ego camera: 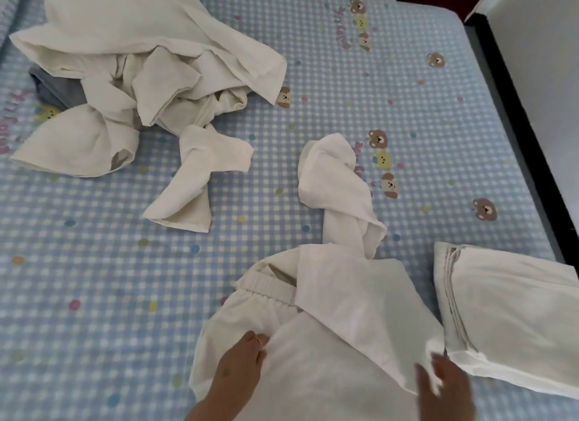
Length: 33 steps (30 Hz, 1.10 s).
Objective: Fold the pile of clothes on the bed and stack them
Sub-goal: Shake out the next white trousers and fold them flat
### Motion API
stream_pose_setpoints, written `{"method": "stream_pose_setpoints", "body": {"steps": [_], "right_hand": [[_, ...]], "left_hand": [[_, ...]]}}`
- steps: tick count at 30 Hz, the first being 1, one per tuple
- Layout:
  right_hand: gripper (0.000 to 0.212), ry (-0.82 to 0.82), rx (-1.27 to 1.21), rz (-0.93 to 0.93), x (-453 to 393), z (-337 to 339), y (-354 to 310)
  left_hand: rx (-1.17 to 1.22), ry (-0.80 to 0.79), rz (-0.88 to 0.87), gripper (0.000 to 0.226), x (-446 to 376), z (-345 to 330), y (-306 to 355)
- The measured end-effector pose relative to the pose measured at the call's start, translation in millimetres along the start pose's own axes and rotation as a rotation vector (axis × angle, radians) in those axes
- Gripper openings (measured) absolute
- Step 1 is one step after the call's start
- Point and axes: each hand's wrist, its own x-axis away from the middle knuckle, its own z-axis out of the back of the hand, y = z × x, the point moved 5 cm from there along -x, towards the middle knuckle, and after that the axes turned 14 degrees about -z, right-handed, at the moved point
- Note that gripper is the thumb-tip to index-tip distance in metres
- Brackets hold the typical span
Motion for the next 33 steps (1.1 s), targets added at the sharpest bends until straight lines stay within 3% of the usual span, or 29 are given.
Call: {"method": "stream_pose_setpoints", "body": {"steps": [4, 6, 8, 11, 14, 17, 21, 24, 28, 30, 33], "right_hand": [[0.061, -0.29, 0.288, 0.52, 48, -91, -84], [0.075, -0.394, 0.55, 0.693, 55, -141, -113], [0.071, -0.403, 0.832, 0.801, 39, -174, -119], [0.043, -0.403, 1.051, 0.678, 3, -174, -96], [0.045, -0.486, 1.066, 0.532, -14, -147, -44], [0.05, -0.651, 0.869, 0.361, -10, -128, -27], [0.045, -0.503, 0.586, 0.46, 0, -120, -62], [0.04, -0.529, 0.36, 0.517, 21, -131, -94], [0.036, -0.699, 0.31, 0.51, 44, -161, -129], [0.031, -0.855, 0.323, 0.474, 57, -175, -145], [0.048, -1.04, 0.547, 0.505, 82, -187, -159]], "left_hand": [[0.113, -0.134, 0.137, 0.007, 21, -18, 8], [0.208, -0.388, -0.051, 0.028, 28, -30, 34], [0.246, -0.503, -0.081, 0.042, 29, -28, 44], [0.194, -0.441, -0.066, 0.043, 37, -23, 33], [0.199, 0.066, -0.108, 0.019, 22, 9, 19], [0.182, 0.321, 0.122, 0.041, -34, 24, -21], [0.158, 0.072, 0.323, 0.06, -101, 15, -60], [0.082, -0.106, 0.321, 0.065, -102, 10, -66], [0.239, -0.077, 0.219, 0.036, -59, 32, -48], [0.194, 0.028, 0.087, 0.023, -29, 49, -34], [0.244, 0.175, -0.016, 0.015, 14, 76, -5]]}}
